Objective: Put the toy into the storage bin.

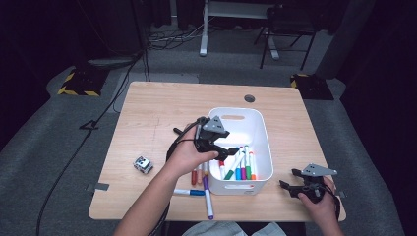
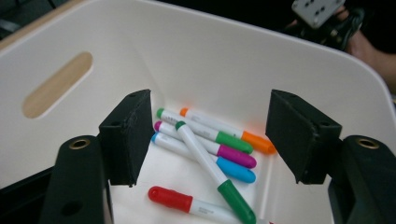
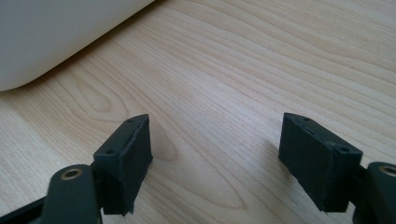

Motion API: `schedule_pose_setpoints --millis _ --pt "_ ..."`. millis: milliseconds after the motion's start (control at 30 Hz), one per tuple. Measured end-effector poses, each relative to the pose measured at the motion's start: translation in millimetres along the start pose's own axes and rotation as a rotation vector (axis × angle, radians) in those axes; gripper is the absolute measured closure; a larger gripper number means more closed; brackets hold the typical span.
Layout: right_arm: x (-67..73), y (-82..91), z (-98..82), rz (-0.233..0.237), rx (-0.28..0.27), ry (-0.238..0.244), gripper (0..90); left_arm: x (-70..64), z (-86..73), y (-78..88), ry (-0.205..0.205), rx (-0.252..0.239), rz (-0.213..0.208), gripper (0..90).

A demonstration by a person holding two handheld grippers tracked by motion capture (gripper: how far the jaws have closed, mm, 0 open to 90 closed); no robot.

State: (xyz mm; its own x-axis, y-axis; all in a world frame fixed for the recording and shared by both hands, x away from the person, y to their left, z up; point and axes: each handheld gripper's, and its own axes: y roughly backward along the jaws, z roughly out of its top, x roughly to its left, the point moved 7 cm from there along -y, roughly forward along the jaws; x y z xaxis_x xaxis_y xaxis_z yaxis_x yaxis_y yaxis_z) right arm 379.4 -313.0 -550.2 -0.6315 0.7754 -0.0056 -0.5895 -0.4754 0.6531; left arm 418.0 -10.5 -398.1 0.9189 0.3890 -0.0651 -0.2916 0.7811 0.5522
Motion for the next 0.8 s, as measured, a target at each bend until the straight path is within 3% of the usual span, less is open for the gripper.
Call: schedule_pose_setpoints --millis 200,300,567,800 --pt "-0.2 0.3 -0.3 0.004 0.002 0.011 25.7 13.6 -2.9 32.0 0.041 -0.062 0.089 30.7" --pt "1.1 0.6 -0.6 0.006 0.002 0.002 25.7 20.3 -10.7 44.1 0.075 -0.085 0.106 31.2" --pt "0.7 1.7 -1.4 0.008 0.006 0.01 25.7 35.0 -43.3 61.1 0.113 -0.041 0.176 31.9" --pt "0.6 1.6 -1.5 0.008 0.006 0.01 25.7 44.3 -75.0 56.2 0.161 0.001 0.22 32.0"
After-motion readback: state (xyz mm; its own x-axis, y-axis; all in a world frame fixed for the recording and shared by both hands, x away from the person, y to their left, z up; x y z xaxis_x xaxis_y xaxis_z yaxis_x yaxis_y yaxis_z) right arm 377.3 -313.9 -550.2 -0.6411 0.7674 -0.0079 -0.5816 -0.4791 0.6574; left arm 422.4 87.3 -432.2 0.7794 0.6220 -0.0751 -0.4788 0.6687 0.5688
